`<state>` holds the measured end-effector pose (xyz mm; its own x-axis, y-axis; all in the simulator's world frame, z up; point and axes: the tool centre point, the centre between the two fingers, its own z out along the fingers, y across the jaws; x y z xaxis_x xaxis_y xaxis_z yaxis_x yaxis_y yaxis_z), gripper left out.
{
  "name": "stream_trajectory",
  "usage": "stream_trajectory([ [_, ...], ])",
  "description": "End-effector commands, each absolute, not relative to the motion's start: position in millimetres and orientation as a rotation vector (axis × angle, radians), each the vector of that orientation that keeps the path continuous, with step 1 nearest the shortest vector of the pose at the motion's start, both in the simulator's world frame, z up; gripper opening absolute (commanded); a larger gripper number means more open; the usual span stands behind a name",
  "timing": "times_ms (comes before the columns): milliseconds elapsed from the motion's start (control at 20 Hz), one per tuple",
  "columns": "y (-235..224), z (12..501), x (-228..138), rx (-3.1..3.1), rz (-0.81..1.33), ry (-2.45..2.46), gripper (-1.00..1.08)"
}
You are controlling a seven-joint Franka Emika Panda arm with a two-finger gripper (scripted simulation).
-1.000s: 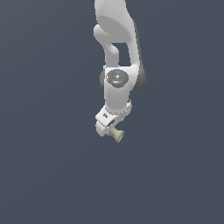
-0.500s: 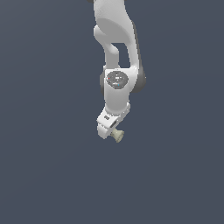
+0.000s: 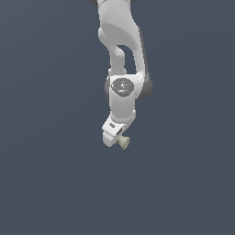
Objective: Pick up the object and move it to a goal position.
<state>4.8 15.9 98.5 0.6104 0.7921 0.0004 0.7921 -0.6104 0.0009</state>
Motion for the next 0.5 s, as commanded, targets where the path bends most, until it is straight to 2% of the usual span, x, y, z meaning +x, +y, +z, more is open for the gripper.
stream_trajectory([
  [0,16.2,86.0,3.9,2.818,0.000,1.389,1.00],
  [450,15.8,60.4,4.7,2.817,0.000,1.391,1.00],
])
